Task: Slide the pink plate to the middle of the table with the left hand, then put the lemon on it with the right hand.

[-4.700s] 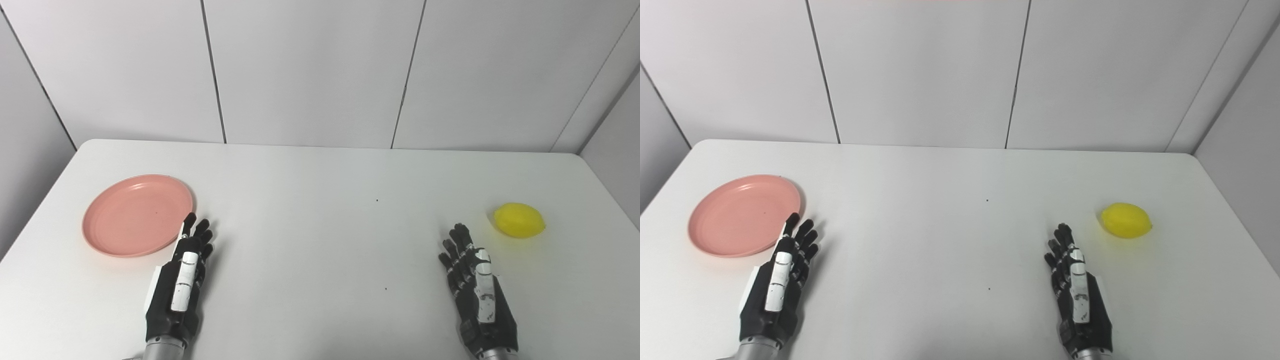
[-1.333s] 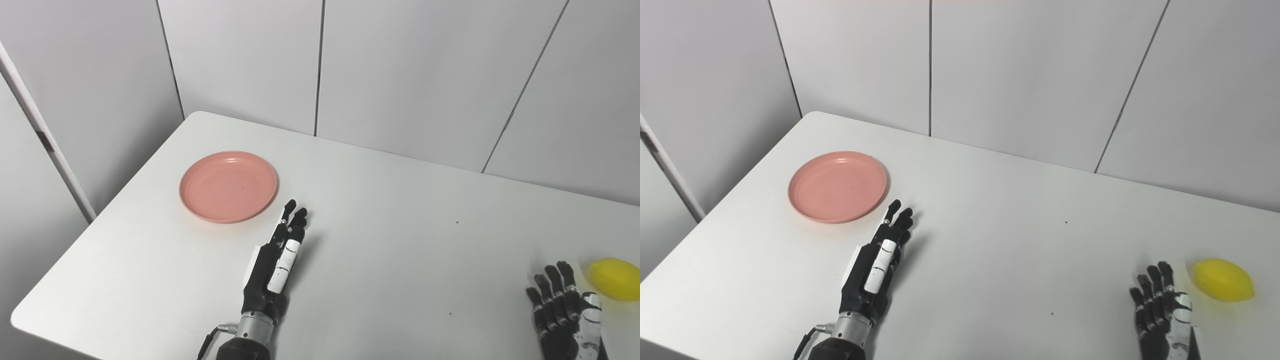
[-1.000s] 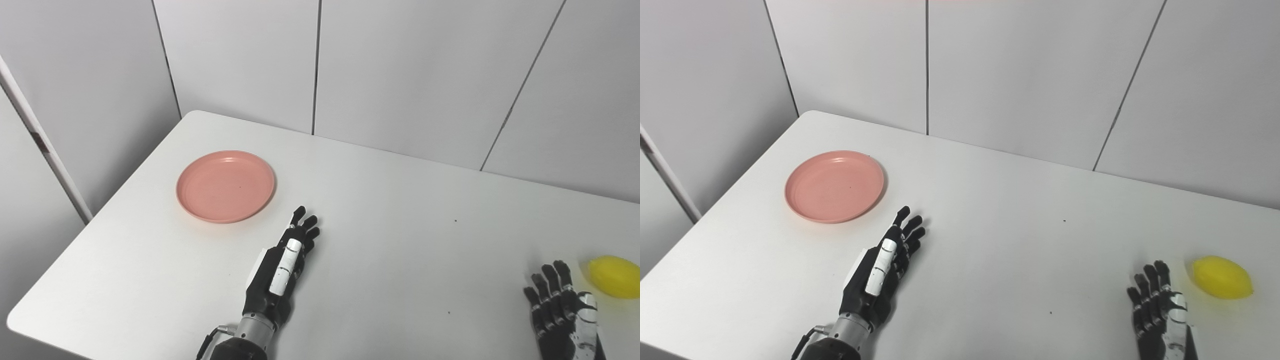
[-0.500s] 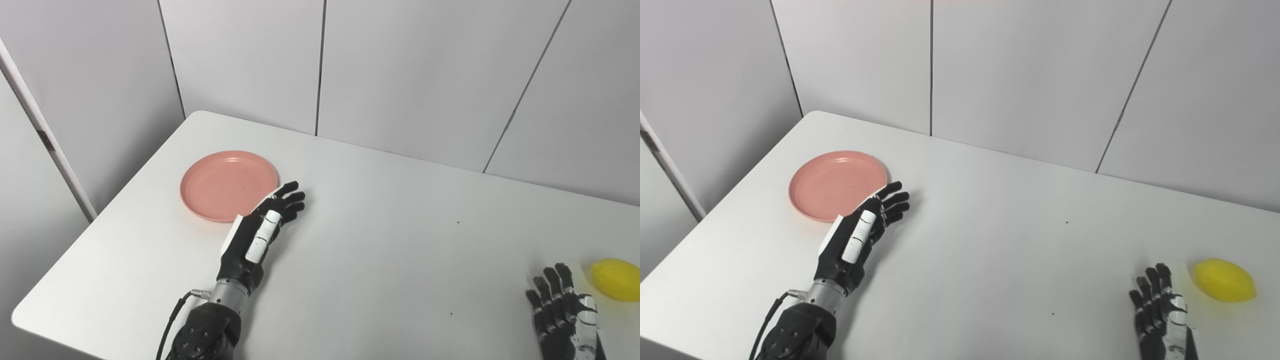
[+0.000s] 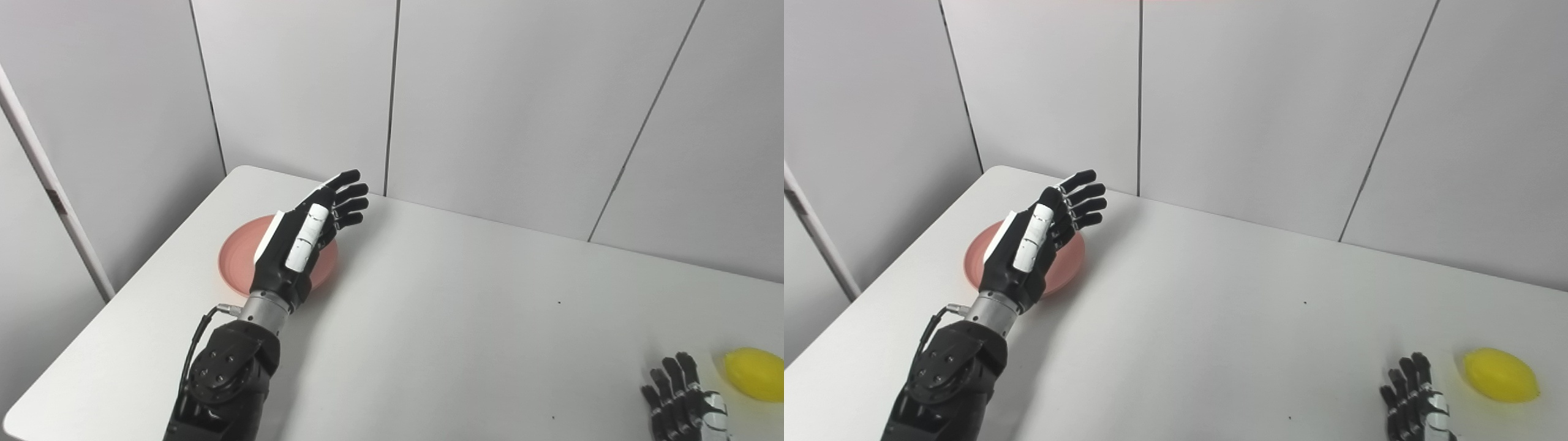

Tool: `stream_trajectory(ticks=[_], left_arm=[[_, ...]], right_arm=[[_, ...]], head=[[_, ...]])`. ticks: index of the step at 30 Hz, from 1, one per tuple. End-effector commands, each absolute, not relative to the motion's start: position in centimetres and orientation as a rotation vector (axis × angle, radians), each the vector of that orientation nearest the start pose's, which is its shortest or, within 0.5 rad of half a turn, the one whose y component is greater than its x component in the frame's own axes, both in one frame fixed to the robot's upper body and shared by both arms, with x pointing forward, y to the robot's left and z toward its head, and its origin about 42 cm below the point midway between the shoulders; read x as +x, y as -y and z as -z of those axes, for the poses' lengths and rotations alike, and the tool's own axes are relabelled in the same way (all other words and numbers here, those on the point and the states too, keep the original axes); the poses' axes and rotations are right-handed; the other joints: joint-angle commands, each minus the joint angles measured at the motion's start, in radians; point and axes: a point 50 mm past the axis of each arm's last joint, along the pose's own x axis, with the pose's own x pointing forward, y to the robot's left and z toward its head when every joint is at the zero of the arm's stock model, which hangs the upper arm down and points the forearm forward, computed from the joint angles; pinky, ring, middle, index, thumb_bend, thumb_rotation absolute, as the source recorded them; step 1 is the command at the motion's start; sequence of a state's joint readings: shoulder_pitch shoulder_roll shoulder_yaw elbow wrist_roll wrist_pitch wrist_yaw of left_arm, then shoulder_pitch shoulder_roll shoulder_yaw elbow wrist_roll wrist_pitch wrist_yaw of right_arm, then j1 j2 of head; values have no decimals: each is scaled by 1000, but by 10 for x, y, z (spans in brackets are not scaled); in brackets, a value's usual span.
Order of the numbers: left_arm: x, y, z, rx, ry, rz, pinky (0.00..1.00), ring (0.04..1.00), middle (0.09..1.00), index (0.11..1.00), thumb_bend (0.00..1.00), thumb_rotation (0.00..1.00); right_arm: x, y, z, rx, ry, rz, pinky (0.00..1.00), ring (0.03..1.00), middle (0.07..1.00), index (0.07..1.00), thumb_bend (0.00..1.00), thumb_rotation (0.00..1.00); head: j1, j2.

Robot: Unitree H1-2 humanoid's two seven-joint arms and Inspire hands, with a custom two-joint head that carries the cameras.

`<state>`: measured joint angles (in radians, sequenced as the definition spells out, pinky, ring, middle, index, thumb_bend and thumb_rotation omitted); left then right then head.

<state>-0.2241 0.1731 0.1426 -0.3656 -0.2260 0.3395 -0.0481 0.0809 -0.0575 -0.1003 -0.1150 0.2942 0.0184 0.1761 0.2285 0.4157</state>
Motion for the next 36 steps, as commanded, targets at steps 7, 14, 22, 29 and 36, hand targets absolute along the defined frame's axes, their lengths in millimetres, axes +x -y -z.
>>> stream_trajectory(ticks=[7,14,22,29,36], left_arm=[[355,-311,-286,-22,331,31,816,798,802,781,906,889],[369,-331,-301,-10,339,39,810,814,822,822,909,885],[383,-352,-310,4,333,-33,815,817,829,802,909,864],[400,-378,-302,54,351,-62,798,811,811,820,902,833],[414,-408,-293,79,351,-109,785,800,793,826,925,827]], right_arm=[[245,245,-89,270,-1,-58,1000,1000,1000,1000,631,1000],[244,246,-90,264,0,-58,1000,1000,1000,1000,638,1000],[243,246,-89,273,-4,-54,1000,1000,1000,1000,642,1000],[242,245,-89,271,-8,-57,1000,1000,1000,1000,646,1000],[242,245,-89,271,-11,-59,1000,1000,1000,1000,651,1000]], head=[[5,1],[6,3],[7,3],[4,4],[5,4]])
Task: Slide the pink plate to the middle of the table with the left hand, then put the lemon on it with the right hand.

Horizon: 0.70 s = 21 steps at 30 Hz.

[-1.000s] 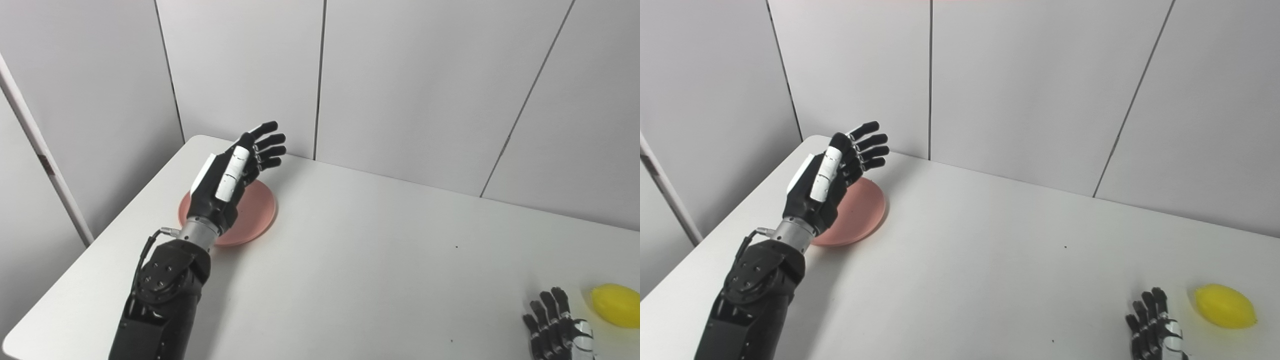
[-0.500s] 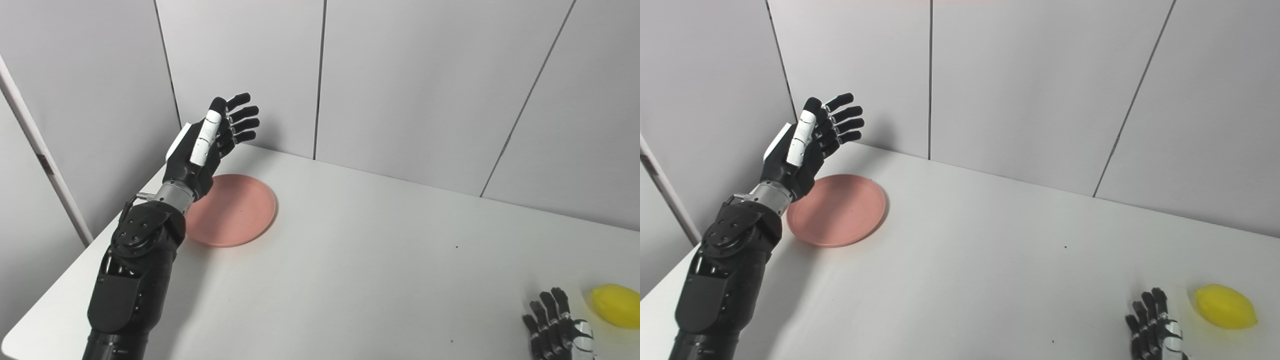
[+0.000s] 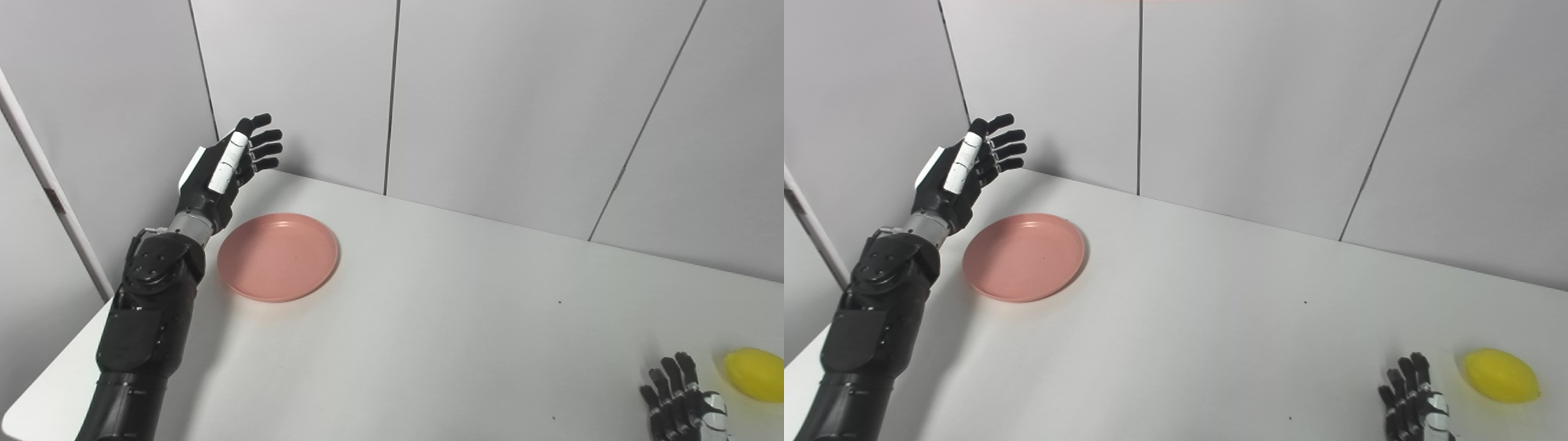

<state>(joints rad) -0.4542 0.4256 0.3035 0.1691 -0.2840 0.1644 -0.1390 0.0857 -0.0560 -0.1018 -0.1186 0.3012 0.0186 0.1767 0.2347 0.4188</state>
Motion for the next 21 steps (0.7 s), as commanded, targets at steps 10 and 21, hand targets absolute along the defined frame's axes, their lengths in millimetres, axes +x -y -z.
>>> stream_trajectory(ticks=[10,21], left_arm=[[423,-443,-272,48,350,-165,808,797,779,815,901,803],[425,-464,-245,-29,302,-202,716,775,784,817,899,721]], right_arm=[[242,245,-89,269,-14,-63,1000,1000,1000,1000,648,1000],[241,245,-89,277,-9,-64,1000,1000,1000,1000,646,1000]], head=[[-4,5],[-11,10]])
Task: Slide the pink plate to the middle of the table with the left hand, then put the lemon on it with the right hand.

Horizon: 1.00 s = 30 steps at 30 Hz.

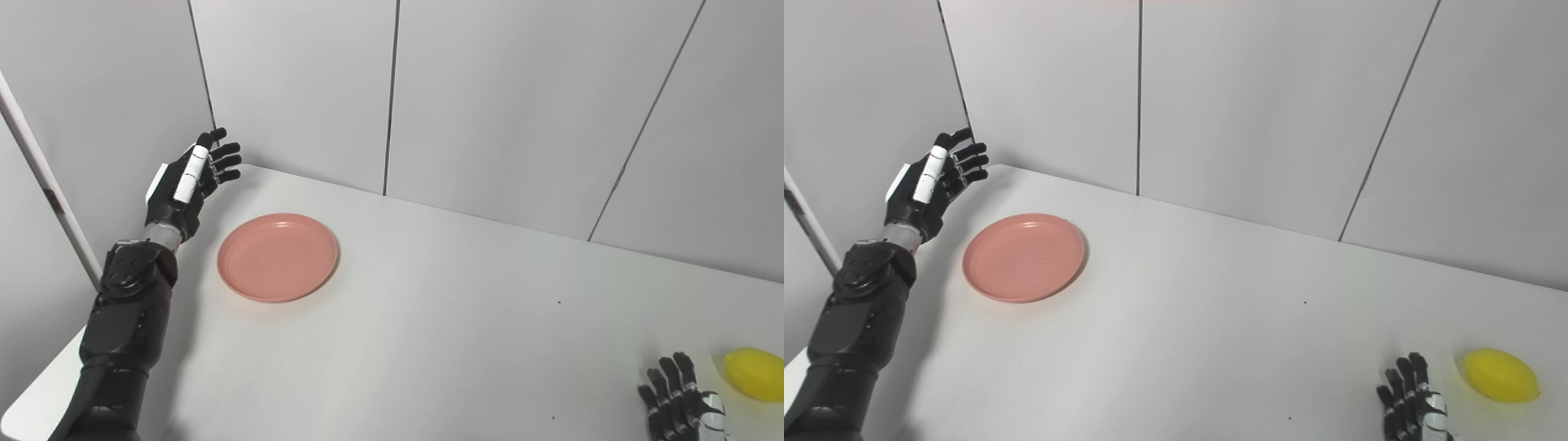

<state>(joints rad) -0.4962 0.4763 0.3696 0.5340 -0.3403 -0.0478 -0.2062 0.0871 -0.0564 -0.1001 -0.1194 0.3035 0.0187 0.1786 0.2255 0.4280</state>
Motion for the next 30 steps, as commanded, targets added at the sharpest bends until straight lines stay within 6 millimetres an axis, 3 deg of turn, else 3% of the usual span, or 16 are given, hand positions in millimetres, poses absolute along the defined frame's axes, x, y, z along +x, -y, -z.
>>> stream_trajectory(ticks=[1,3,7,22,26,30], left_arm=[[425,-464,-242,-41,296,-212,709,771,780,812,899,713],[426,-466,-235,-40,285,-222,699,763,773,803,892,706],[426,-469,-221,-35,256,-229,731,774,771,829,849,795],[423,-471,-194,-56,187,-249,792,800,807,855,791,843],[425,-469,-184,-49,179,-238,796,789,788,836,859,803],[426,-467,-176,-35,151,-216,821,811,818,864,863,832]], right_arm=[[241,245,-90,277,-8,-65,1000,1000,1000,1000,645,1000],[241,245,-90,277,-6,-65,1000,1000,1000,1000,646,1000],[241,245,-91,272,-7,-63,1000,1000,1000,1000,652,1000],[241,244,-92,260,6,-70,1000,1000,1000,1000,631,1000],[240,243,-93,257,11,-69,1000,1000,1000,1000,605,1000],[240,243,-94,257,9,-70,1000,1000,1000,1000,602,1000]], head=[[-2,2],[-3,2],[-3,2],[-6,4],[-7,5],[-9,8]])
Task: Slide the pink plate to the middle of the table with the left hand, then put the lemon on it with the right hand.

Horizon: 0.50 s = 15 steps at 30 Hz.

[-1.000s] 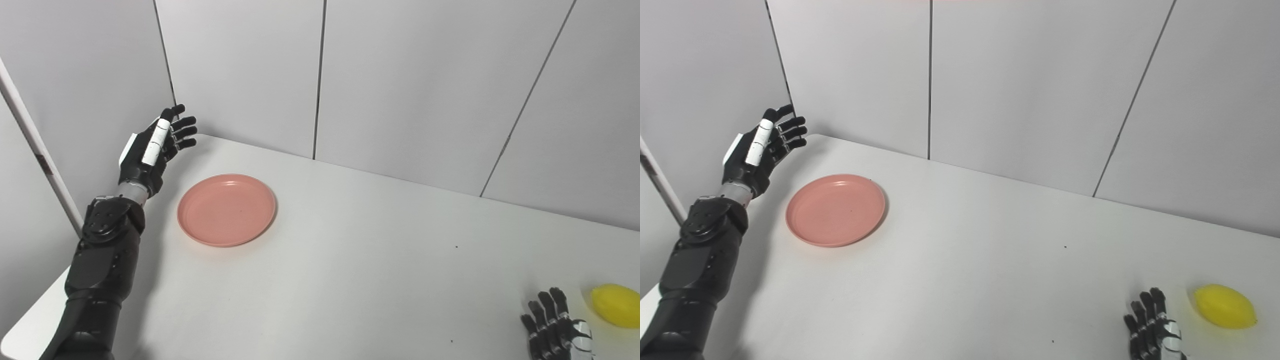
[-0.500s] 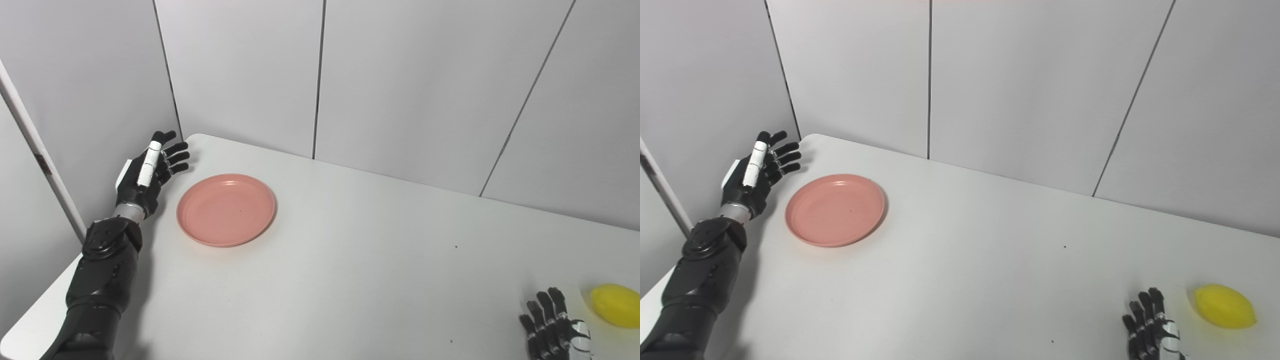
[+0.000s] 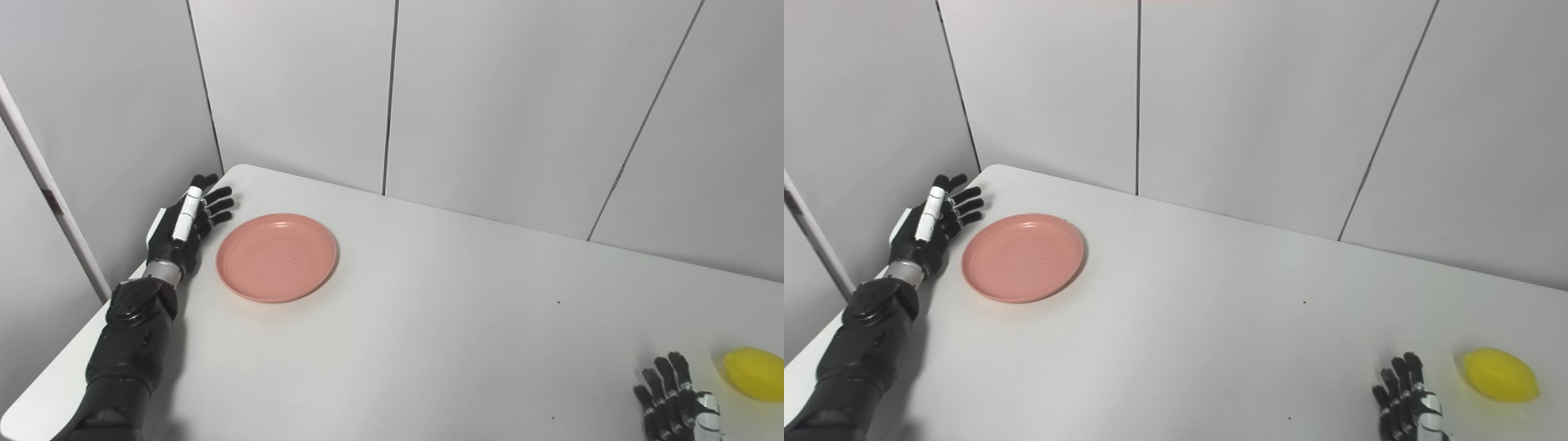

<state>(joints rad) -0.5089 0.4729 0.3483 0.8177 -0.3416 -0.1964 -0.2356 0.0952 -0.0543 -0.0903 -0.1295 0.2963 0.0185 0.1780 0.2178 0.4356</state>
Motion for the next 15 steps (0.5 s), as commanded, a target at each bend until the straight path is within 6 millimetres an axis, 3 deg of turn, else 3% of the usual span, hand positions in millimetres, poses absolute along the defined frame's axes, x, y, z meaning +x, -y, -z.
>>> stream_trajectory(ticks=[1,10,15], left_arm=[[426,-465,-175,-37,149,-213,824,814,820,867,863,837],[423,-451,-166,-62,130,-208,780,788,792,817,840,785],[420,-438,-167,-77,117,-200,765,777,793,818,854,803]], right_arm=[[240,243,-94,256,7,-69,1000,1000,1000,1000,603,1000],[240,241,-95,261,10,-68,1000,1000,1000,1000,606,1000],[240,241,-96,273,7,-68,1000,1000,1000,1000,601,1000]], head=[[-1,0],[-3,2],[-2,4]])
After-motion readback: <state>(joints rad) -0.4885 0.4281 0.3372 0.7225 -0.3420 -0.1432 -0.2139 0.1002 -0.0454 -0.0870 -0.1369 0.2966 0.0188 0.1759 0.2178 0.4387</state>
